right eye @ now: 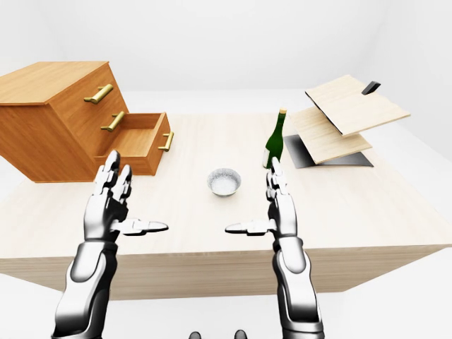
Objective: Put the bowl on top of the cabinet.
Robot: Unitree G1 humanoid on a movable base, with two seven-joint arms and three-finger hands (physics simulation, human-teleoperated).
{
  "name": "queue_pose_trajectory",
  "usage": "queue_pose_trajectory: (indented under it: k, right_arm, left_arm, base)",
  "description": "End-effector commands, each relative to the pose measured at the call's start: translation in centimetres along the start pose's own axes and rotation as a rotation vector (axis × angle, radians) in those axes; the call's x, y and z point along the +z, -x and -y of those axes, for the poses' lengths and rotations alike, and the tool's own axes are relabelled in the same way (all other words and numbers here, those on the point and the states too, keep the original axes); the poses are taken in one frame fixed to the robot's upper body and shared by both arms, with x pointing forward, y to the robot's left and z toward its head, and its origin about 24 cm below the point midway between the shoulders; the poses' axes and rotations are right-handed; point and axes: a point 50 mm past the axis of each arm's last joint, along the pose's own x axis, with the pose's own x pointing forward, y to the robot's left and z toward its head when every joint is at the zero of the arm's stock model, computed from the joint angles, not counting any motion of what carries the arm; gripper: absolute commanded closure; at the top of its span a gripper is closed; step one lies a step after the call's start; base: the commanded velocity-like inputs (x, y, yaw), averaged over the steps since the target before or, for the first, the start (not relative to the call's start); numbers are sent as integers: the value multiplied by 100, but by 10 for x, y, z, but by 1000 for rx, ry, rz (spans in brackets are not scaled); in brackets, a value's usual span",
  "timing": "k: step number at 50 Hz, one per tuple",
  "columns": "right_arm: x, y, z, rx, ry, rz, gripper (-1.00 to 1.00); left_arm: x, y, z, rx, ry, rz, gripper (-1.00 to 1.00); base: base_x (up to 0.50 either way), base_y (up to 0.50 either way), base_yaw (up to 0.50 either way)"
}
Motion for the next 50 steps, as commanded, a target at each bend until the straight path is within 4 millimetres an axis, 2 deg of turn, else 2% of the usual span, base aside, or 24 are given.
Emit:
queue_pose_trajectory:
  k: [1,9,22,30,40,50]
  right_arm:
    - [35,4,1,-2,3,149,-100]
    - [49,6,4,-11,11,209,-100]
    - [54,5,8,-24,8,234,-100]
    - [52,4,9,-24,6,223,-100]
    - [51,5,7,-10,9,219,-100]
    - [46,5,6,-12,12,199,-100]
  left_arm:
    - [41,2,-8,10,-13,178,-100]
    - [65,6,-13,20,-17,285,-100]
    - [96,12,-20,31,-38,426,-100]
    - [116,16,-27,46,-46,520,-100]
    - [123,18,-32,59,-45,555,-100]
    - [139,25,-35,63,-46,635,-100]
  base:
    - [0,0,0]
    - [0,0,0]
    - [0,2,0]
    - [0,49,0]
    - [0,50,0]
    - [0,50,0]
